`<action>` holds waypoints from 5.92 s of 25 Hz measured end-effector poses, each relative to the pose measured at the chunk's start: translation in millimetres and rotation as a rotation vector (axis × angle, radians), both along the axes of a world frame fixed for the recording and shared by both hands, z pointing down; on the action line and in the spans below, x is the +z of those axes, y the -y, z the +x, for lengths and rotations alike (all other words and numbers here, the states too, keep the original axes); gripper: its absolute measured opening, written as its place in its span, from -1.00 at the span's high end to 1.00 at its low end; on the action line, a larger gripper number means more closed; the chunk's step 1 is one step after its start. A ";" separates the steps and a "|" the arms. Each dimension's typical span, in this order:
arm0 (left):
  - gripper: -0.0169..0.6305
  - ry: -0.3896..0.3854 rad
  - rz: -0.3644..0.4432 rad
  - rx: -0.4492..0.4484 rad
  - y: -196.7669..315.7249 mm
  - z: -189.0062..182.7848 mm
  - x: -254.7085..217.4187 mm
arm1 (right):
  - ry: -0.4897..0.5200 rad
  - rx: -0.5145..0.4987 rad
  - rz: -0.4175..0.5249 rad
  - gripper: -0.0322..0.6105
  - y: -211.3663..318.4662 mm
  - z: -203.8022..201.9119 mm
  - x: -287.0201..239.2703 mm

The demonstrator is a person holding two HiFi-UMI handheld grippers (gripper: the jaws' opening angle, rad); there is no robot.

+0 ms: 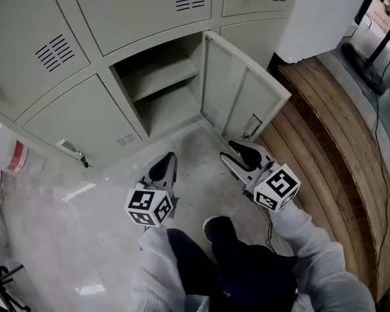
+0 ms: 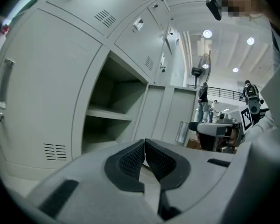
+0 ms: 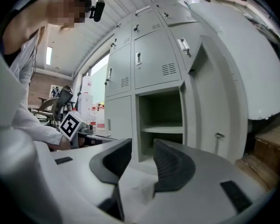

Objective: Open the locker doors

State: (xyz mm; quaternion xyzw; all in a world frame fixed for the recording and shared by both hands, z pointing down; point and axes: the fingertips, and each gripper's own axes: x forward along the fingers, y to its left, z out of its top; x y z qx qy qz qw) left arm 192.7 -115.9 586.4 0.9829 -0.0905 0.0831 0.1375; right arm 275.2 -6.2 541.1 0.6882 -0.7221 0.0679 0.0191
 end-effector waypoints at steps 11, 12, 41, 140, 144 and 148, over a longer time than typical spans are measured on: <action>0.91 0.039 0.063 -0.300 68.9 -135.2 -24.5 | 0.011 -0.271 0.023 0.49 106.1 -101.3 -4.3; 0.91 0.040 0.064 -0.331 74.2 -149.7 -26.9 | 0.012 -0.294 0.022 0.49 115.0 -113.2 -4.8; 0.91 -0.004 0.022 -0.847 116.6 -359.7 -40.0 | -0.015 -0.605 -0.046 0.49 247.7 -314.9 22.1; 0.91 -0.119 -0.152 -0.896 113.3 -367.5 -10.2 | -0.062 -0.270 -0.138 0.58 247.4 -319.3 40.4; 0.91 -0.087 -0.135 -0.869 115.8 -360.1 -7.5 | -0.064 -0.348 -0.144 0.58 233.5 -316.1 40.7; 0.91 -0.050 -0.122 -0.844 116.8 -352.2 -2.4 | -0.074 -0.421 -0.145 0.58 216.6 -311.6 41.1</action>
